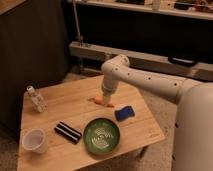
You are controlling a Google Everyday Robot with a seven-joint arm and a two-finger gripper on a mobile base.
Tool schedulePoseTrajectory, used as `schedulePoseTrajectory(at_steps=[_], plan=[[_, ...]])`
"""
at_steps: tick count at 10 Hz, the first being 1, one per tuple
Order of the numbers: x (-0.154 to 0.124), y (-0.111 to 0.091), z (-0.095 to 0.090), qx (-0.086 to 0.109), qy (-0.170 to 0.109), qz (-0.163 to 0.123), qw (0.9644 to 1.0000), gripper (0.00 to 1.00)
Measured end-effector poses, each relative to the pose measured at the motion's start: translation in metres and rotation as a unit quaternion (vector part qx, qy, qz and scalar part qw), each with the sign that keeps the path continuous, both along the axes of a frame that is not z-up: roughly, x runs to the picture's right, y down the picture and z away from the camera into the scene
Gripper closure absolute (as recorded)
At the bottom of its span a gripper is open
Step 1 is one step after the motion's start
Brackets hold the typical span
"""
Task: Place the pepper in the ceramic cup
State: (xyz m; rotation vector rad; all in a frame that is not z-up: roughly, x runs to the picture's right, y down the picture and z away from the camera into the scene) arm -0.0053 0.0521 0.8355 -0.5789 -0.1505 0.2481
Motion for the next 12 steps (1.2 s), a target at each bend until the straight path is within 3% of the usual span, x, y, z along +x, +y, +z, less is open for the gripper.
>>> schedulePoseTrajectory(at_steps=[2, 5, 10, 12], plan=[[-0.002, 0.012, 0.016, 0.000, -0.004, 0.033, 0.9994, 0.34], [-0.006, 0.012, 0.024, 0.012, -0.011, 0.058, 0.9982, 0.34], [-0.011, 0.007, 0.042, 0.013, -0.001, 0.071, 0.9974, 0.34], [-0.018, 0.009, 0.054, 0.008, 0.014, 0.052, 0.9985, 0.34]])
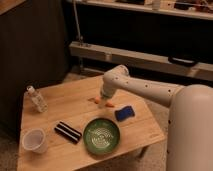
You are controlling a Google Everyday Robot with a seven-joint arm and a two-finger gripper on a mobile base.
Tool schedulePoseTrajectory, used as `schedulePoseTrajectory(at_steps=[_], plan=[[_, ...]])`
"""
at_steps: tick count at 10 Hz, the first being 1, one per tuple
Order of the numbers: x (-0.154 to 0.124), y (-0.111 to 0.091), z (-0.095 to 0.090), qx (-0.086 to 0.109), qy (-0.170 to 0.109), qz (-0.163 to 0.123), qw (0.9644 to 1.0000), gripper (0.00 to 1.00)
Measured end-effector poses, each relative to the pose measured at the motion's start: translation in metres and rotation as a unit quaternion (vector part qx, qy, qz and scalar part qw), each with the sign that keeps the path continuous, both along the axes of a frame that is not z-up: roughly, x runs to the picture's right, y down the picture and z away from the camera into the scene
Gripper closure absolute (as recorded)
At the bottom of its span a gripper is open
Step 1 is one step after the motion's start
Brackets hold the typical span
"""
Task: Place the pepper in the ceramic cup
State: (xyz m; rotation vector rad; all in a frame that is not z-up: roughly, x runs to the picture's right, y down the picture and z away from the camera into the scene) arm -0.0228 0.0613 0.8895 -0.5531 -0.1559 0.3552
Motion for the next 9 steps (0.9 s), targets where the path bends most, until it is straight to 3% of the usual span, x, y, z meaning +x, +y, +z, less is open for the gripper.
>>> schedulePoseTrajectory(at_steps=[5, 8, 9], plan=[[-0.031, -0.009, 0.020, 0.004, 0.031, -0.082, 0.9961, 0.34], [-0.045, -0.015, 0.032, 0.002, 0.072, -0.158, 0.9848, 0.34], [-0.038, -0.014, 0.036, -0.001, 0.083, -0.168, 0.9822, 0.34]])
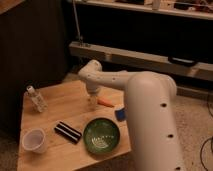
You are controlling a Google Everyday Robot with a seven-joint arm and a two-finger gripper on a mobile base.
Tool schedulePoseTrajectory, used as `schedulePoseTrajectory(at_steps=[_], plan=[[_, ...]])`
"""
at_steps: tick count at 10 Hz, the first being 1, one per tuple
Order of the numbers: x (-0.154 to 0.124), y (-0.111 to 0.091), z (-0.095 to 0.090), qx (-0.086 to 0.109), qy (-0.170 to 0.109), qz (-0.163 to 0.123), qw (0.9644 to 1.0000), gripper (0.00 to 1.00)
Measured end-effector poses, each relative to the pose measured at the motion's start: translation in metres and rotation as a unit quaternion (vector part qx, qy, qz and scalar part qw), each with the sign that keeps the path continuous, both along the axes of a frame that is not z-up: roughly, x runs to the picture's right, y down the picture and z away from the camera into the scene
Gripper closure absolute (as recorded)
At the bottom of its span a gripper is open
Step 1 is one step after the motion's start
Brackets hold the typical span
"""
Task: Place the pepper in the ceramic cup
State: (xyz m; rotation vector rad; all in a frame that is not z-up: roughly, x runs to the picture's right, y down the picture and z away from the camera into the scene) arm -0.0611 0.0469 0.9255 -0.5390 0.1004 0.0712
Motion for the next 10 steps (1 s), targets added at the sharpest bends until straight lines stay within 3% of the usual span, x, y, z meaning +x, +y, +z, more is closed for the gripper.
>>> schedulePoseTrajectory(at_steps=[3, 10], plan=[[0.009, 0.004, 0.005, -0.007, 0.017, -0.010, 0.9998, 0.34], [0.034, 0.015, 0.016, -0.029, 0.044, 0.028, 0.9982, 0.34]])
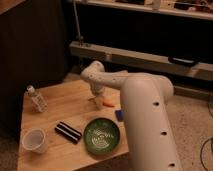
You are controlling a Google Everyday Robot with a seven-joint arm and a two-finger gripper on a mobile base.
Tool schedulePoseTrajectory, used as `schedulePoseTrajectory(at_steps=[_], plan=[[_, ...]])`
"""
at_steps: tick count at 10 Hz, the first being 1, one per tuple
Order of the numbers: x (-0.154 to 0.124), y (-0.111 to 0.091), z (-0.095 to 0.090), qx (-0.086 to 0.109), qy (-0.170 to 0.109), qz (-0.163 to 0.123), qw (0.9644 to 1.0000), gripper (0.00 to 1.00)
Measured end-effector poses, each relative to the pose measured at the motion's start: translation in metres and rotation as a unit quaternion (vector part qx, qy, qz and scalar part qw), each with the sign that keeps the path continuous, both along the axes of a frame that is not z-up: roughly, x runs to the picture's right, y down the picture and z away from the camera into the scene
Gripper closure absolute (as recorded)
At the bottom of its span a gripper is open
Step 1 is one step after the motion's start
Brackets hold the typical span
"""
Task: Place the pepper in the ceramic cup
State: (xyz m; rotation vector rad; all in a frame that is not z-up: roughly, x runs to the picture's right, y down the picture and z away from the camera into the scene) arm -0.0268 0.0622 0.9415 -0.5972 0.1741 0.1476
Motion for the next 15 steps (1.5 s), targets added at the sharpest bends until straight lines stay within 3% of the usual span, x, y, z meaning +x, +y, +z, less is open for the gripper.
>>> schedulePoseTrajectory(at_steps=[2, 6, 7, 9, 10, 12, 15], plan=[[0.001, 0.007, 0.002, -0.011, 0.001, 0.009, 0.9999, 0.42], [0.006, 0.009, 0.002, -0.026, -0.002, 0.048, 0.9985, 0.83], [0.005, 0.006, -0.001, -0.031, -0.015, 0.071, 0.9968, 0.94], [-0.003, -0.003, -0.013, -0.033, -0.054, 0.115, 0.9913, 1.00], [-0.009, -0.009, -0.021, -0.035, -0.082, 0.144, 0.9855, 1.00], [-0.022, -0.017, -0.043, -0.041, -0.142, 0.198, 0.9691, 1.00], [-0.064, -0.007, -0.093, -0.070, -0.232, 0.232, 0.9422, 1.00]])
